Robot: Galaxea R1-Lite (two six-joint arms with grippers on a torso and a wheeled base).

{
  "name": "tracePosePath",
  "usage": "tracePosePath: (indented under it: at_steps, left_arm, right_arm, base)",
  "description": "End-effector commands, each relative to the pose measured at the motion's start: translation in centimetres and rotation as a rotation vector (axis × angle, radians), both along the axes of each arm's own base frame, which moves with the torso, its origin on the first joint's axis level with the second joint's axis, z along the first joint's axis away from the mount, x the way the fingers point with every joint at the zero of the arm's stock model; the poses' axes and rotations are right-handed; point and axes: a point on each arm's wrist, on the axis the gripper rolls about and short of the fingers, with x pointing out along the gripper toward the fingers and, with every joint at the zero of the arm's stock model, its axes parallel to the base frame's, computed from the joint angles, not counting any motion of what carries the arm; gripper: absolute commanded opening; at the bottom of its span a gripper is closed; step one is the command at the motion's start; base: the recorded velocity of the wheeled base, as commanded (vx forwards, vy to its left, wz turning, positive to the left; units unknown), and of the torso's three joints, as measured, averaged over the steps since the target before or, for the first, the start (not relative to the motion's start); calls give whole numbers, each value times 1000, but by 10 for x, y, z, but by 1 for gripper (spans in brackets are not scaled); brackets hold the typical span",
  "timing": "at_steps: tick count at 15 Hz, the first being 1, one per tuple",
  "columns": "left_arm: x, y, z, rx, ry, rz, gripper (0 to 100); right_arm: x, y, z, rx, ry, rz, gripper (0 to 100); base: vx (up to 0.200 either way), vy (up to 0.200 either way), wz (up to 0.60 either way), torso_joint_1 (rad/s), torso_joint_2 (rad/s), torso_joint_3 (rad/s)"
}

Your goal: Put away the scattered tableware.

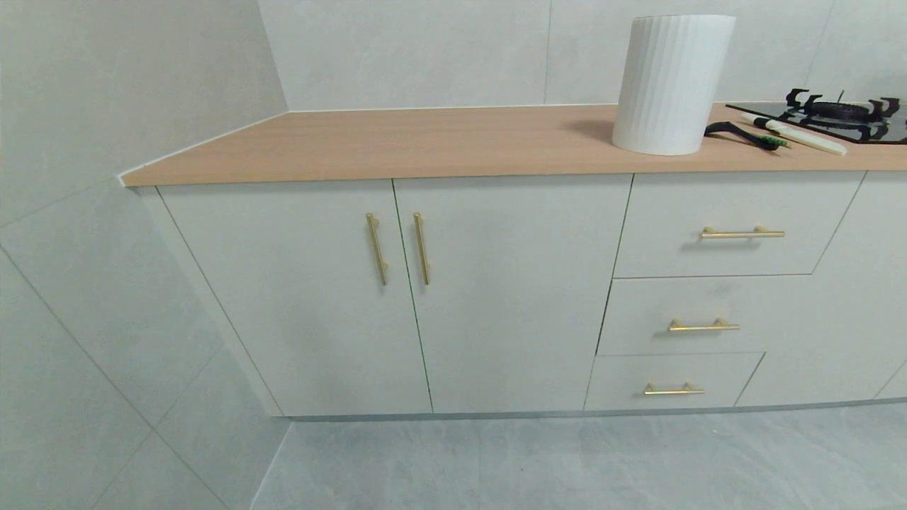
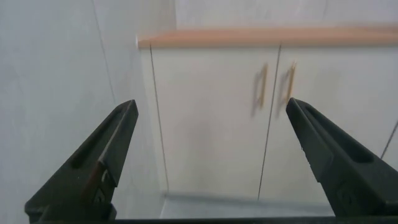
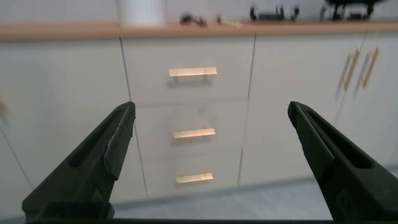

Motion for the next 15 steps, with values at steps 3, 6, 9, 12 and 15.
tracePosePath:
  at_steps: [3,6,9,12,15]
  left_arm:
    - [31,0,-65,6,166,15,100]
    - [37,-1,-81,-1,193,13,100]
    - [37,-1,-81,0,195,13,100]
    - [38,-3,-86,15,244,-114,100]
    - [38,-3,-86,-15,239,-111,100]
  right_arm:
    - [22,1,-50,-7,122,66,100]
    - [22,2,-52,-9,142,90,100]
    - [22,2,-52,-11,144,98,100]
    - [22,4,-57,13,198,185,100]
    - [22,4,-57,18,187,187,100]
  base:
    - [0,0,0,0,0,0]
    - [0,0,0,0,0,0]
    - [0,0,0,0,0,0]
    - [0,0,0,0,0,0]
    - [0,0,0,0,0,0]
